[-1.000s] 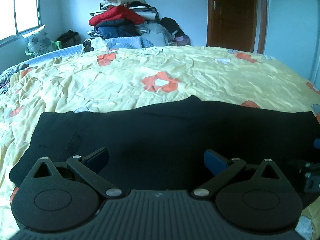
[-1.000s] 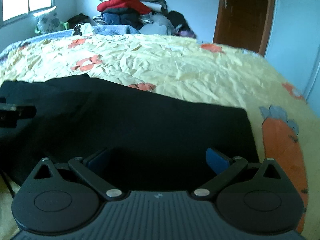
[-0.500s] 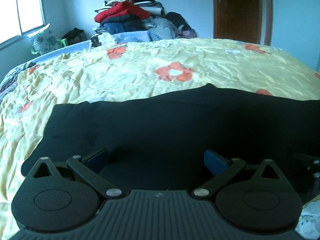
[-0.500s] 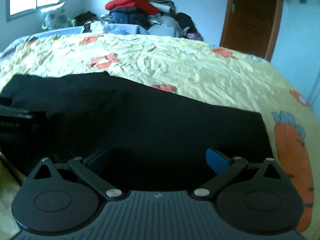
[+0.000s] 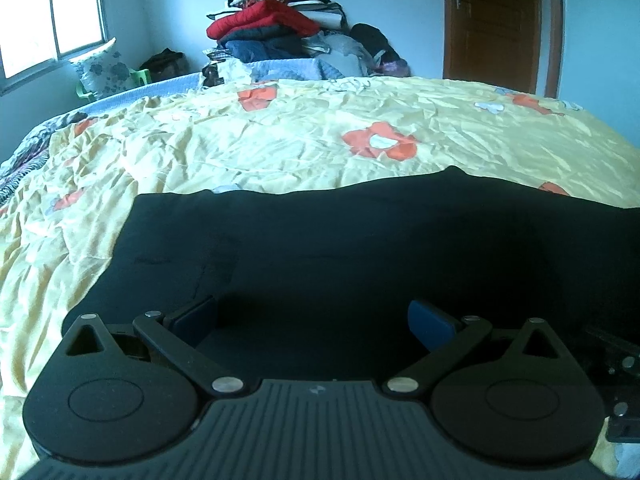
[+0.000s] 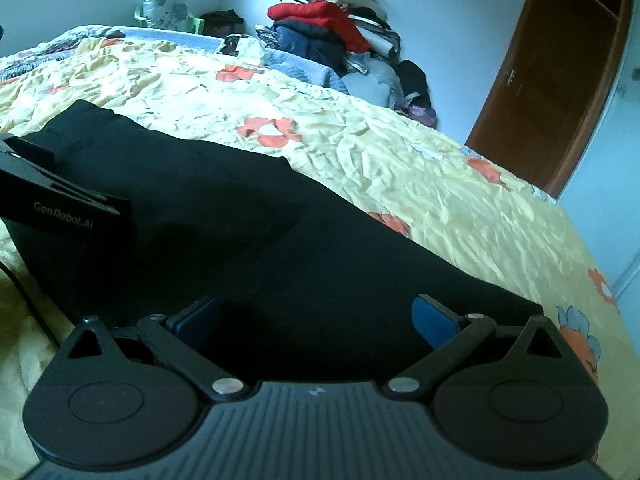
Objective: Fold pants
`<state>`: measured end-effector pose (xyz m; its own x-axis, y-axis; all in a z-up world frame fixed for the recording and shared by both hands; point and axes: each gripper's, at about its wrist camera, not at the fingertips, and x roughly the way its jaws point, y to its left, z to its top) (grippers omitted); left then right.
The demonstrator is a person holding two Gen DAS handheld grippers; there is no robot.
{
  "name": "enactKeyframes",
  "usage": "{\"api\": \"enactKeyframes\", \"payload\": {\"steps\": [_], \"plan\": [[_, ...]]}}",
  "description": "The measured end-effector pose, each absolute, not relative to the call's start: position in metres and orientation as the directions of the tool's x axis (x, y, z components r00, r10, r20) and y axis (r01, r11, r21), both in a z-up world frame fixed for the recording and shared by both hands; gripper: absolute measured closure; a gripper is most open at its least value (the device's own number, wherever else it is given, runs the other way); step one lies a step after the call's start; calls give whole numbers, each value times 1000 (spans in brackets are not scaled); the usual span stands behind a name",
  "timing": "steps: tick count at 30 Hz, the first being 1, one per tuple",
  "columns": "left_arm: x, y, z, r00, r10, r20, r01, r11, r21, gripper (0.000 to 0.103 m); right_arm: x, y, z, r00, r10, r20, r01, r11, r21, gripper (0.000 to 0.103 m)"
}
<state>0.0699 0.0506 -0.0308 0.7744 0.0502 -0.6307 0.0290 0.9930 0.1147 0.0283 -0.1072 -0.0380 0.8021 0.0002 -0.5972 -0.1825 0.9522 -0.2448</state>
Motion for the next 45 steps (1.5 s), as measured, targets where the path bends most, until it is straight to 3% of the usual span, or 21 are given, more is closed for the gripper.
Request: {"api": "enactKeyframes", "payload": {"steps": [13, 17, 21, 29, 34, 38, 41, 45], "plan": [[65, 83, -21, 780, 108, -617, -30, 990, 135, 0, 16, -44, -17, 865, 121, -488, -325, 875, -359, 0], [58, 111, -13, 776, 237, -585, -131, 967, 218, 0, 17, -22, -9, 845, 227, -484, -400, 870, -290, 0], [53, 172, -2, 743, 239, -625, -221, 969, 107, 1, 20, 7, -5, 809, 328, -487, -492, 831, -258, 0], [43, 256, 12, 682, 227, -695, -347, 937, -34, 1, 5, 89, -26, 786, 388, -481, -606, 636, -478, 1], [45, 269, 11, 698, 49, -715, -281, 937, -210, 1, 10, 125, -54, 795, 318, -517, -601, 525, -602, 42], [53, 272, -2, 676, -121, -726, -247, 892, -379, 1, 10, 135, -67, 822, 284, -493, -568, 473, -674, 52], [58, 271, -13, 661, -232, -714, -217, 851, -478, 1, 5, 147, -78, 837, 293, -463, -547, 398, -737, 68], [65, 266, -24, 644, -354, -678, -181, 790, -585, 1, 22, 142, -67, 810, 339, -479, -586, 491, -644, 81]]}}
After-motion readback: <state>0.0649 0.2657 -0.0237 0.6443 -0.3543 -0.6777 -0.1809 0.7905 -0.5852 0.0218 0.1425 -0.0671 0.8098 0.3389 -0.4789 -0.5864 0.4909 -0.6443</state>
